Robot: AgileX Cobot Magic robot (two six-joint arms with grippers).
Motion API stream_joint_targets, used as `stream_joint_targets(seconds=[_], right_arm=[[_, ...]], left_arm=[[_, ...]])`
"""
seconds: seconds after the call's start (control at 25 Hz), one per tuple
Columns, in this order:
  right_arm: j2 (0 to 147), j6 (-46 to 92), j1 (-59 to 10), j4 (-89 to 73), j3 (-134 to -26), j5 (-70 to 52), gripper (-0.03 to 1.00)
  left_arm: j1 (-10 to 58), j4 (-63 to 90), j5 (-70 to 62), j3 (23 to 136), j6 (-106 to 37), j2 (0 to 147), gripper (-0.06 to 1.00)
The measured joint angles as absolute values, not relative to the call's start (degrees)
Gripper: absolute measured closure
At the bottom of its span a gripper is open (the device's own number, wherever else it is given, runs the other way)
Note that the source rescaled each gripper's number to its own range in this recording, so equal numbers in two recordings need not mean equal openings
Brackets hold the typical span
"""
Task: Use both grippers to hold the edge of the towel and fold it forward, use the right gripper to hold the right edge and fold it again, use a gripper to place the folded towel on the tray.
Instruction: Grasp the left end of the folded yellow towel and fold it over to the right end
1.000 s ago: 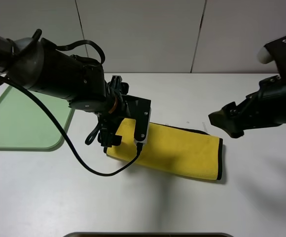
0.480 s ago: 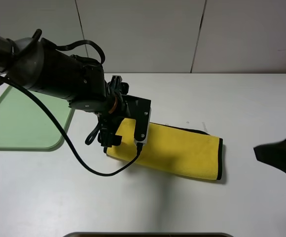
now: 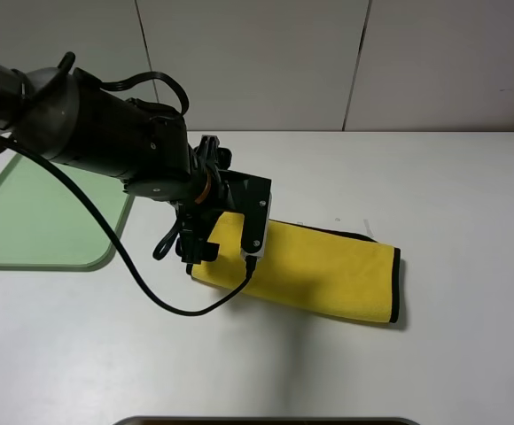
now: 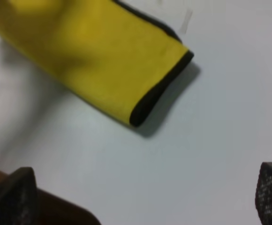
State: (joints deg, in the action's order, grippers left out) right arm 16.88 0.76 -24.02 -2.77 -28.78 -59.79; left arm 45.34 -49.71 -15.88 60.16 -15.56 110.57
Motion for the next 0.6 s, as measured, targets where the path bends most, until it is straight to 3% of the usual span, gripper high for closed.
stream_joint_targets(seconds=[0.4,0.6], right_arm=[[0.93,0.0,-24.02,-2.57,-28.08,-59.01,-0.03],[-0.22,0.0,-24.15,-2.53,-28.08,-59.01,-0.03]], left_arm=[[45.34,-49.71,-15.88,60.16,-15.56,110.57,-0.05],[45.34,-49.71,-15.76,60.16,-15.56,110.57,-0.05]])
